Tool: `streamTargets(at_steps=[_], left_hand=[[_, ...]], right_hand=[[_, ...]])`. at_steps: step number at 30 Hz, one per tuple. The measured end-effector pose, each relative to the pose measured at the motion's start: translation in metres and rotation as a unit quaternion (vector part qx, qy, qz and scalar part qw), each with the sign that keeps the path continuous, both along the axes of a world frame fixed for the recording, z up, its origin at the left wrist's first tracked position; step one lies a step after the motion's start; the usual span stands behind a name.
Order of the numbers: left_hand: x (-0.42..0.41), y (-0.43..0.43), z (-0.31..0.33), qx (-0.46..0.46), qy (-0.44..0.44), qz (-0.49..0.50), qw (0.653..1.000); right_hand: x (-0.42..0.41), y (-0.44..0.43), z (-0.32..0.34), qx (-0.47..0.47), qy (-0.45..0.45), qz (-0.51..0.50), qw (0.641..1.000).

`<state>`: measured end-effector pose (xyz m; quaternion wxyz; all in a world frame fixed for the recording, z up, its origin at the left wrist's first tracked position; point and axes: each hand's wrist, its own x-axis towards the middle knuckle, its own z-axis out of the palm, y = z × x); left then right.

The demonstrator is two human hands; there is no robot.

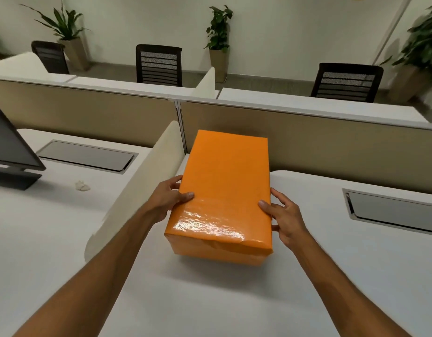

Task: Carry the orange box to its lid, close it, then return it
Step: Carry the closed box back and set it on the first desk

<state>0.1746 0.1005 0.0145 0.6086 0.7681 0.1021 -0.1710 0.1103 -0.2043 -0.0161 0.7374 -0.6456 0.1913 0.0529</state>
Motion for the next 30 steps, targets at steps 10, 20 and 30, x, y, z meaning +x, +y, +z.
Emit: streamTargets(at_steps=[10,20,30], left_hand=[[0.060,0.033,-0.017,0.020,0.008,-0.015,1.000],[0.068,0.031,-0.016,0.055,0.011,-0.031,0.998],[0.028,0.003,0.006,0.274,-0.159,-0.073,0.946]], right_hand=[[0.054,0.039,-0.021,-0.018,0.015,-0.011,1.000],[0.061,0.040,-0.026,-0.060,0.013,-0.002,0.998],[0.047,0.028,0.000,-0.298,-0.011,0.013,0.955]])
